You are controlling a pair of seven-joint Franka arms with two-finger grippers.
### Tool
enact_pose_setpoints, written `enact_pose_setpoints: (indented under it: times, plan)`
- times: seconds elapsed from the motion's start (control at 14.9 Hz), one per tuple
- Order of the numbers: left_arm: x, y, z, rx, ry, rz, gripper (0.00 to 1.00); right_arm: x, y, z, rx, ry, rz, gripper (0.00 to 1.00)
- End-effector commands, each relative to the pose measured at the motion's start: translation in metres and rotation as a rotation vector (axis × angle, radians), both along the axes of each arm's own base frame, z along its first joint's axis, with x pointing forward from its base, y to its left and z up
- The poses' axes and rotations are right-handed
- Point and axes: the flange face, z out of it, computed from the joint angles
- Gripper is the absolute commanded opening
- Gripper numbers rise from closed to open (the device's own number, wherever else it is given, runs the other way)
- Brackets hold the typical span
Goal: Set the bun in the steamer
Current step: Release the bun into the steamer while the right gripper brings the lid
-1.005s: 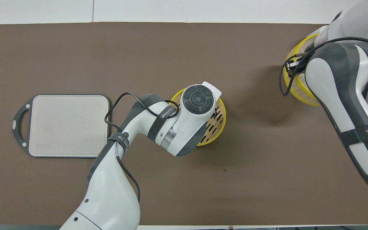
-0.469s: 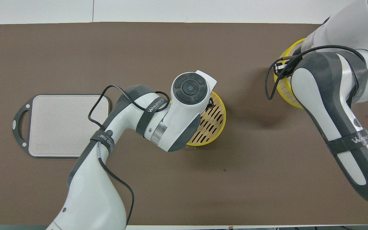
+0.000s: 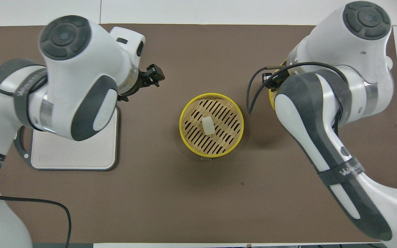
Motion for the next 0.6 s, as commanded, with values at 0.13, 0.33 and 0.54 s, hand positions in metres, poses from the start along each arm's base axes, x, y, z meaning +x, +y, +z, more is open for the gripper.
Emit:
enact_pose_setpoints:
  times: [0.13, 0.33, 0.54]
  plan:
    - [0.005, 0.103, 0.039, 0.01, -0.018, -0.025, 1.0, -0.029, 0.124, -0.003, 0.005, -0.013, -0.162, 0.0]
    - [-0.003, 0.159, 0.063, 0.019, -0.01, -0.076, 1.0, -0.039, 0.209, -0.017, 0.008, -0.01, -0.252, 0.0]
    - [-0.015, 0.185, 0.078, 0.022, 0.013, -0.106, 1.0, -0.042, 0.242, -0.037, 0.016, -0.023, -0.272, 0.0]
